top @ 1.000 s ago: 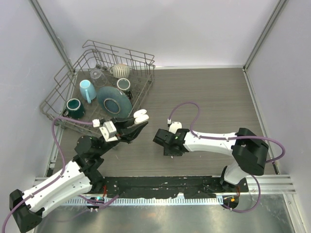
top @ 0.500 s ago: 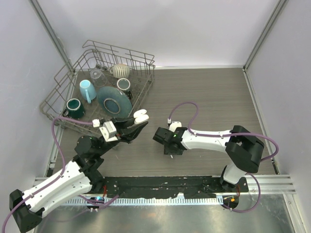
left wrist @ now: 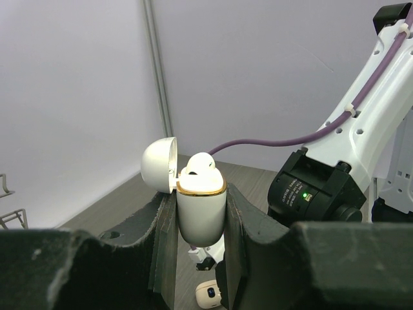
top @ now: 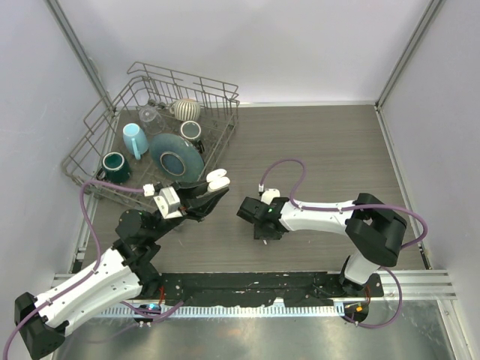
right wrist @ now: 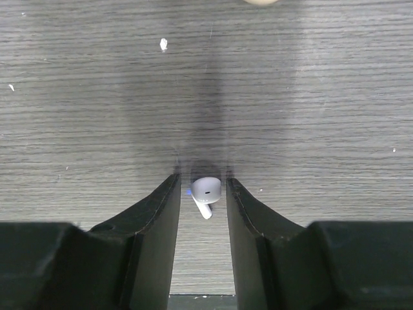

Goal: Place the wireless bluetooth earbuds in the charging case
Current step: Pick up the earbud from the center of the board.

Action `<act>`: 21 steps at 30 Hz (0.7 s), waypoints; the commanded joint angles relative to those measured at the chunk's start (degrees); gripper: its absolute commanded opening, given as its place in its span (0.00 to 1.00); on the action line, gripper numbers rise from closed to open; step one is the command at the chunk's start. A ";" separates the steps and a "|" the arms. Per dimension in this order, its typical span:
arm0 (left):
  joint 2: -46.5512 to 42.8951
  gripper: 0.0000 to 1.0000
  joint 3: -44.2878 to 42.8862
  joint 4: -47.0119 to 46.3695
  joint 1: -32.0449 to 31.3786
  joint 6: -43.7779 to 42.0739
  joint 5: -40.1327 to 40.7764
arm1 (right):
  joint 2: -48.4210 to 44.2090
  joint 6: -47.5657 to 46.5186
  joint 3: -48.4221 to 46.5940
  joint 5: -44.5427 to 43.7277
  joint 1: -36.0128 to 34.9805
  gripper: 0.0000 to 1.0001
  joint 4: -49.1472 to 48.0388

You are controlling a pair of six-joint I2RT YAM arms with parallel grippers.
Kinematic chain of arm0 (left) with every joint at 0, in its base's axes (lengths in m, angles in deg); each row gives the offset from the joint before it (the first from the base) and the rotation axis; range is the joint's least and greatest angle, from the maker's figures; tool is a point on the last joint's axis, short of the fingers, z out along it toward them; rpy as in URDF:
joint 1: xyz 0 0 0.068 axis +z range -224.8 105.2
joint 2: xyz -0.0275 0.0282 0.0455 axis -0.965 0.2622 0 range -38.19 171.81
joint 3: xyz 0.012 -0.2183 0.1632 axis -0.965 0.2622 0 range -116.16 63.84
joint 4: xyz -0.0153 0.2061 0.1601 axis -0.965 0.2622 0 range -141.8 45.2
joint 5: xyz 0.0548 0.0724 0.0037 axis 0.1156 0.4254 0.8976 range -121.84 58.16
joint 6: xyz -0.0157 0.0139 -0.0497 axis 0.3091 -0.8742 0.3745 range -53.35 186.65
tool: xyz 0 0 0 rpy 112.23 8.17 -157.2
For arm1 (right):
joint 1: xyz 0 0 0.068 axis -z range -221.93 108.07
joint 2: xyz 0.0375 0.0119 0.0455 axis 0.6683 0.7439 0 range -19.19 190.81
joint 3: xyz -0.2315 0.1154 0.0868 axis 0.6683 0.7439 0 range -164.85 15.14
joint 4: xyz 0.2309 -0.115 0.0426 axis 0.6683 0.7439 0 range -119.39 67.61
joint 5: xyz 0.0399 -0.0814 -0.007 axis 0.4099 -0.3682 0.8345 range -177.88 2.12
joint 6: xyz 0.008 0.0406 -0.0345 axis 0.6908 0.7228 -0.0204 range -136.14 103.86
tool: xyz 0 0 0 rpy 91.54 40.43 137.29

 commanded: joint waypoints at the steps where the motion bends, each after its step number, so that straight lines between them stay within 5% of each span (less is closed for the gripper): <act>1: -0.53 0.00 -0.54 -2.26 0.11 -0.72 0.67 | 0.05 0.21 0.58 -0.79 0.41 0.40 -0.60; 21: -0.88 0.00 -0.37 -2.09 0.11 -0.20 0.32 | 1.80 -4.88 0.23 -1.14 1.20 0.38 -1.13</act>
